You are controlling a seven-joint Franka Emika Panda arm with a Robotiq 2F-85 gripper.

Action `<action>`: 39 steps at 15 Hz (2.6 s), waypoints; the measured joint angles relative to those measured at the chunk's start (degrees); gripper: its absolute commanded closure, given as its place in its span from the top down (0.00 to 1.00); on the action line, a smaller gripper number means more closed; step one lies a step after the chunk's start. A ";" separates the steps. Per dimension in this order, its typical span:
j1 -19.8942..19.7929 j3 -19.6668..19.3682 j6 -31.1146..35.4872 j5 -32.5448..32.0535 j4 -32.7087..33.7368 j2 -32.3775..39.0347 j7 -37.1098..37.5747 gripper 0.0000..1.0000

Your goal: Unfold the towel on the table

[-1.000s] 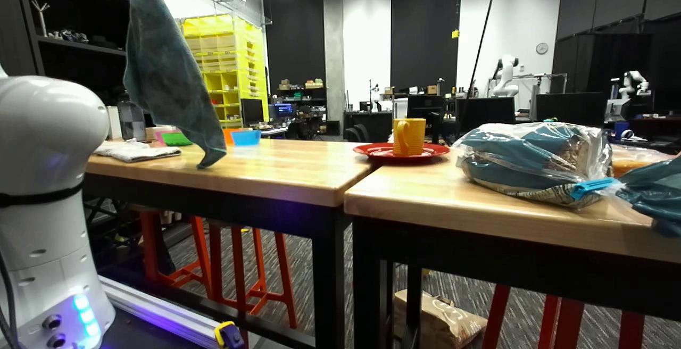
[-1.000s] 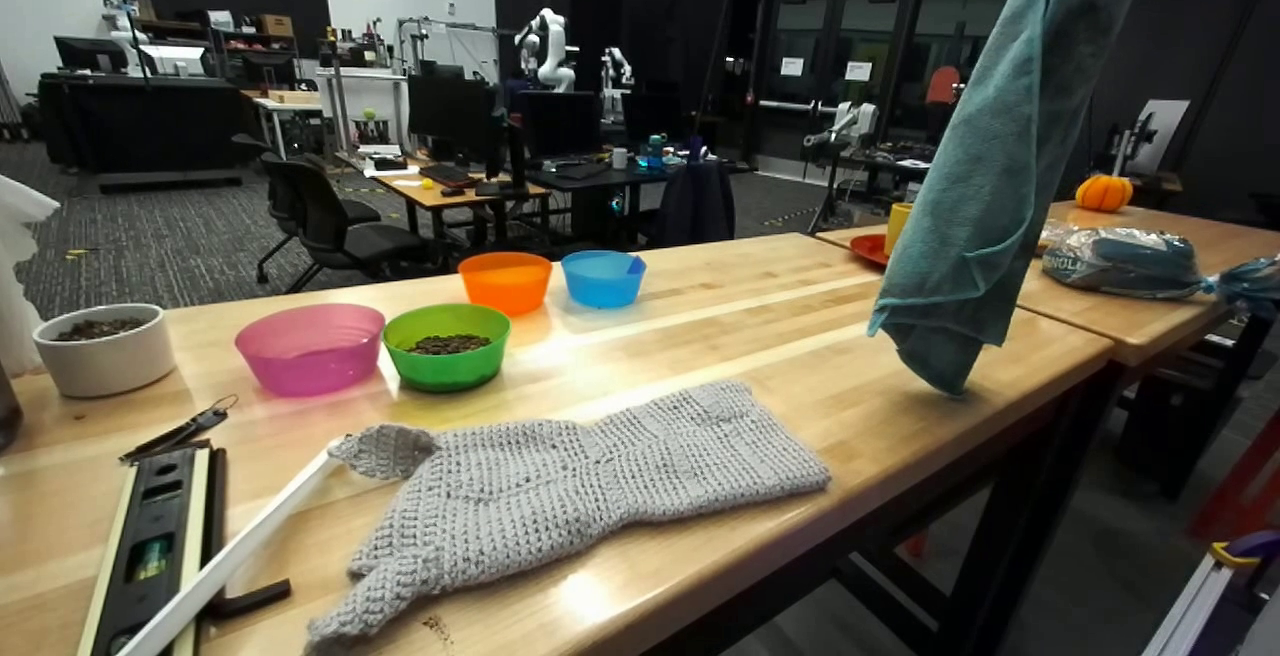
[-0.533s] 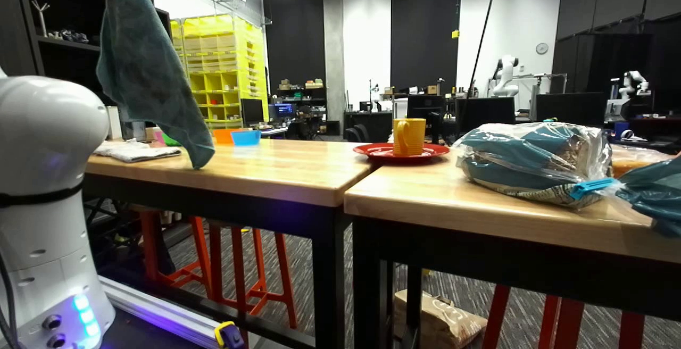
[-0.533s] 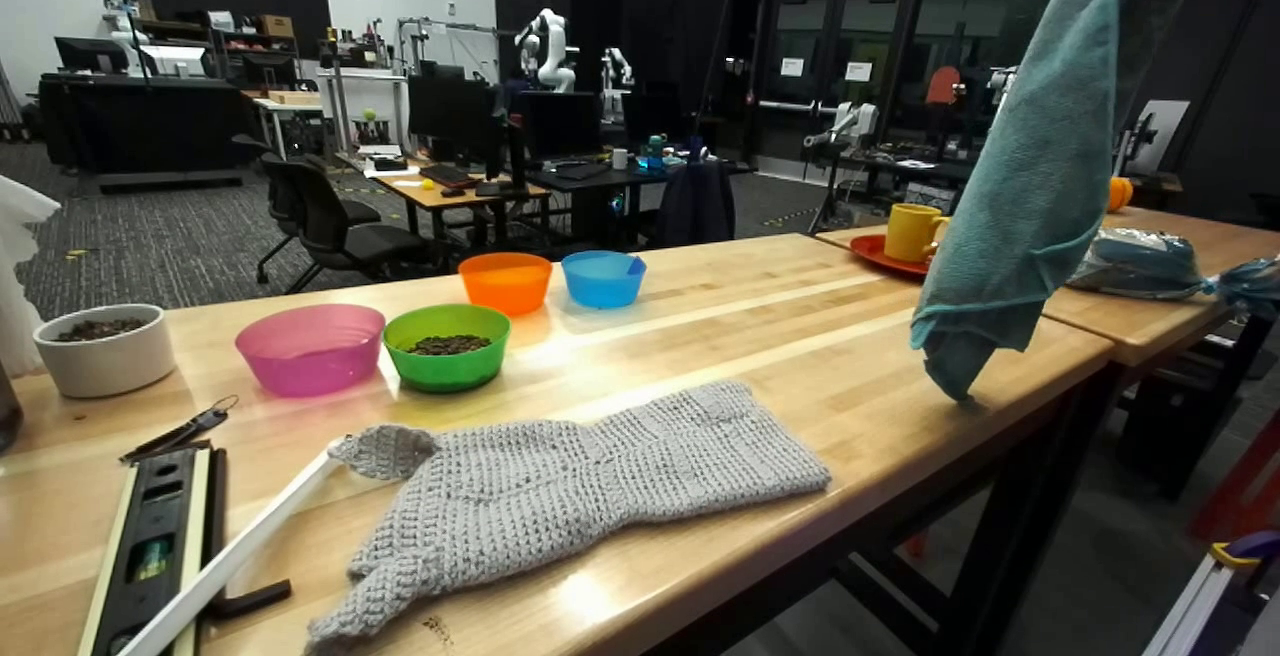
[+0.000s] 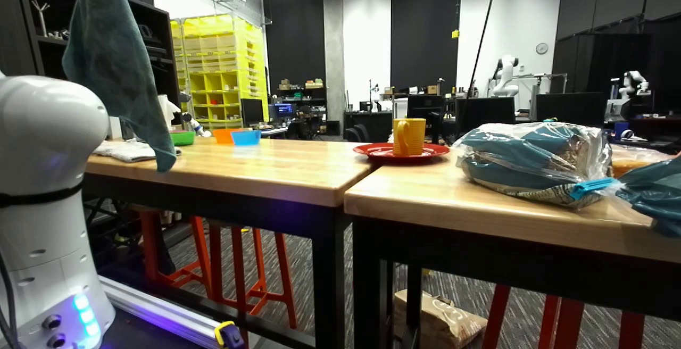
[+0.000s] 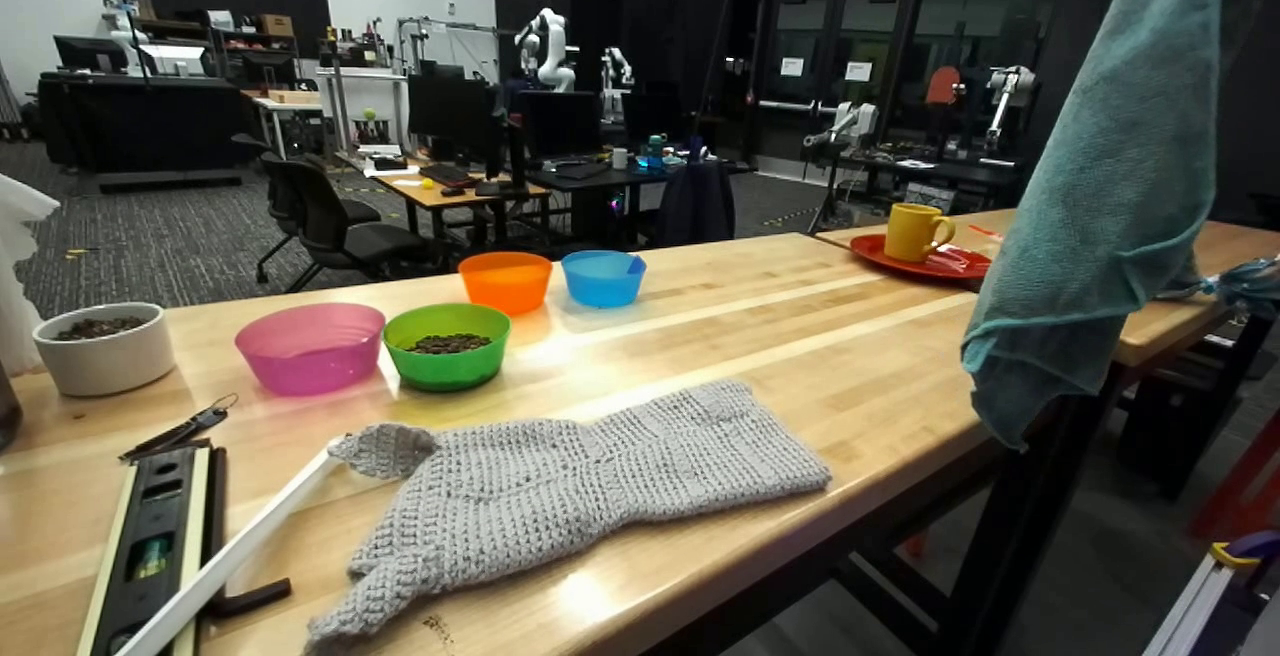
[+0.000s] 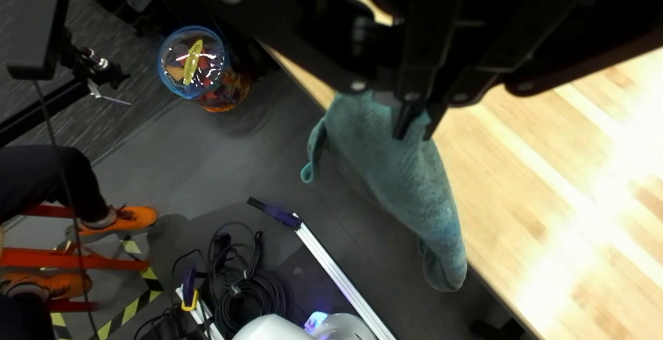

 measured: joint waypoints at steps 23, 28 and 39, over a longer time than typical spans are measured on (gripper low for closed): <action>-6.29 -3.76 2.76 0.00 22.62 38.76 -8.48 0.01; -9.13 -2.44 2.52 0.00 34.91 49.77 -7.89 0.01; -12.70 -0.37 -1.83 0.00 53.96 63.62 0.51 0.79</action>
